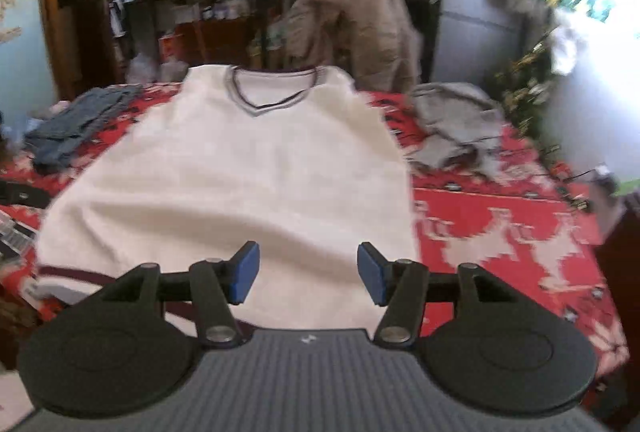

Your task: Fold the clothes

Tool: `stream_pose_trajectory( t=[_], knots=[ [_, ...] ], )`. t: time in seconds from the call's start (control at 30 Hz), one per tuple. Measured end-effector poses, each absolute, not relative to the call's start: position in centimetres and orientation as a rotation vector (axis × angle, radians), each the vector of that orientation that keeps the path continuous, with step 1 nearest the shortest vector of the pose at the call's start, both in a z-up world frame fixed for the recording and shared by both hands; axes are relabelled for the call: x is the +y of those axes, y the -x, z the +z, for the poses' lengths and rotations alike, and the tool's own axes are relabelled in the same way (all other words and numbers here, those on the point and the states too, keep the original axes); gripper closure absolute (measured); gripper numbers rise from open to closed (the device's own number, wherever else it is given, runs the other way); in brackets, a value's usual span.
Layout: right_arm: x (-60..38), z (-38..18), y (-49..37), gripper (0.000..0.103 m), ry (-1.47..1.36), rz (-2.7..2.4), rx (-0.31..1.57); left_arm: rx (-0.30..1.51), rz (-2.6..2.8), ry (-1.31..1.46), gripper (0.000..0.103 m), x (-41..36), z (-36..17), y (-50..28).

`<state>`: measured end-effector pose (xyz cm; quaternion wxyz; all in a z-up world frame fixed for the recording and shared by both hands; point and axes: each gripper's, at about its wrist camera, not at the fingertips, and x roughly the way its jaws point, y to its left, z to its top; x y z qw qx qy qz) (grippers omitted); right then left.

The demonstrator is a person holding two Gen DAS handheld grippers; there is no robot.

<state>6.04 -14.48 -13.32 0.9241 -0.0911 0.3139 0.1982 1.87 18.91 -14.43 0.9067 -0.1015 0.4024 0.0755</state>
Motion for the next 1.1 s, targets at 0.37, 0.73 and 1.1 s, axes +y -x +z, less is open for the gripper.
stream_pose_trajectory(
  t=[0.37, 0.73, 1.1],
  knots=[
    [-19.4, -15.4, -5.2, 0.044, 0.038, 0.341, 0.712, 0.831, 0.154, 0.335, 0.066, 19.3, -18.2, 1.2],
    [-19.0, -15.5, -6.0, 0.041, 0.044, 0.357, 0.725, 0.776, 0.038, 0.513, 0.066, 18.9, -18.9, 0.9],
    [-20.2, -16.7, -6.7, 0.039, -0.091, 0.348, 0.787, 0.799, -0.039, 0.597, 0.074, 18.6, -19.4, 0.8]
  ],
)
